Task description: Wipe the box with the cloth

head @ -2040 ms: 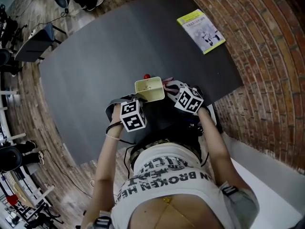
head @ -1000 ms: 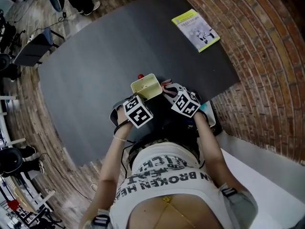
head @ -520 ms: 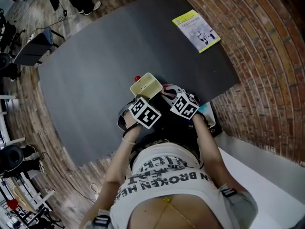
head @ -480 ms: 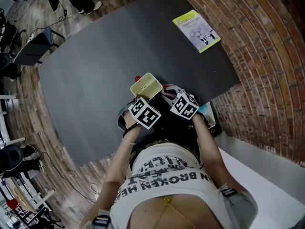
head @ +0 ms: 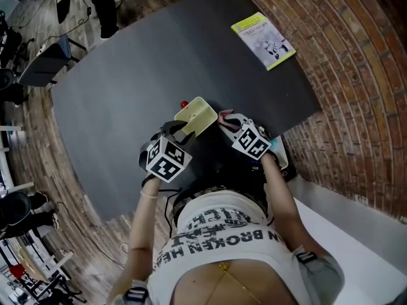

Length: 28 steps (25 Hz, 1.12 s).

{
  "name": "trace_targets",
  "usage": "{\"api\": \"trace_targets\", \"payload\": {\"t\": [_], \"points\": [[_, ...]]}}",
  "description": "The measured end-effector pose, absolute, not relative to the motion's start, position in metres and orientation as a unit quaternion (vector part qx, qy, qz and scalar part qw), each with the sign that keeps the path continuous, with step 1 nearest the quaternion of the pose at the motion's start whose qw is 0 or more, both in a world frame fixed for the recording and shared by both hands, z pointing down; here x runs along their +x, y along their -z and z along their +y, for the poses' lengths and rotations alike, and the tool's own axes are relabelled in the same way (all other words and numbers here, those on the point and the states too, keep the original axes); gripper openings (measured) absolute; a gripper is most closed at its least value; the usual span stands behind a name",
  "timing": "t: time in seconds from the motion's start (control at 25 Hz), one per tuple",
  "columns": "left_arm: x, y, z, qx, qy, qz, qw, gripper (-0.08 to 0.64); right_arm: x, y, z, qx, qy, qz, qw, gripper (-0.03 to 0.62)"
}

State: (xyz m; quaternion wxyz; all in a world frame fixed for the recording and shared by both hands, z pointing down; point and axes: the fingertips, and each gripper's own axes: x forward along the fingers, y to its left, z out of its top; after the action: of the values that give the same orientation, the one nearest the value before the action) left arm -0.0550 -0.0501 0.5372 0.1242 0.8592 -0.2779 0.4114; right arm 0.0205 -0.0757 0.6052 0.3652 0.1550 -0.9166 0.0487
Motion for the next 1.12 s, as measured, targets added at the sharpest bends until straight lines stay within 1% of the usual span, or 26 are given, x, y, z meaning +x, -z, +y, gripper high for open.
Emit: {"api": "trace_targets", "payload": {"t": [0.12, 0.24, 0.36, 0.6, 0.68, 0.84, 1.0, 1.12], "points": [[-0.078, -0.540, -0.052, 0.865, -0.434, -0.239, 0.073, 0.118, 0.019, -0.607, -0.075, 0.155, -0.051, -0.917, 0.365, 0.017], [-0.101, -0.555, -0.053, 0.844, -0.501, -0.189, -0.001, 0.120, 0.019, -0.608, -0.074, 0.152, -0.050, -0.916, 0.368, 0.017], [-0.109, -0.569, -0.057, 0.819, -0.551, -0.146, -0.068, 0.120, 0.021, -0.608, -0.075, 0.154, -0.053, -0.916, 0.368, 0.017], [-0.095, -0.595, -0.059, 0.794, -0.590, -0.070, -0.130, 0.120, 0.021, -0.609, -0.077, 0.154, -0.059, -0.913, 0.372, 0.017], [-0.092, -0.601, -0.061, 0.790, -0.595, -0.060, -0.134, 0.120, 0.022, -0.610, -0.079, 0.155, -0.059, -0.913, 0.373, 0.017], [-0.088, -0.600, -0.059, 0.802, -0.583, -0.063, -0.112, 0.120, 0.021, -0.608, -0.081, 0.155, -0.059, -0.914, 0.370, 0.017], [-0.098, -0.592, -0.051, 0.796, -0.591, -0.064, -0.114, 0.118, 0.006, -0.600, -0.072, 0.152, -0.059, -0.913, 0.375, 0.017], [-0.090, -0.592, -0.048, 0.798, -0.590, -0.066, -0.107, 0.110, 0.011, -0.606, -0.072, 0.153, -0.057, -0.912, 0.376, 0.017]]}}
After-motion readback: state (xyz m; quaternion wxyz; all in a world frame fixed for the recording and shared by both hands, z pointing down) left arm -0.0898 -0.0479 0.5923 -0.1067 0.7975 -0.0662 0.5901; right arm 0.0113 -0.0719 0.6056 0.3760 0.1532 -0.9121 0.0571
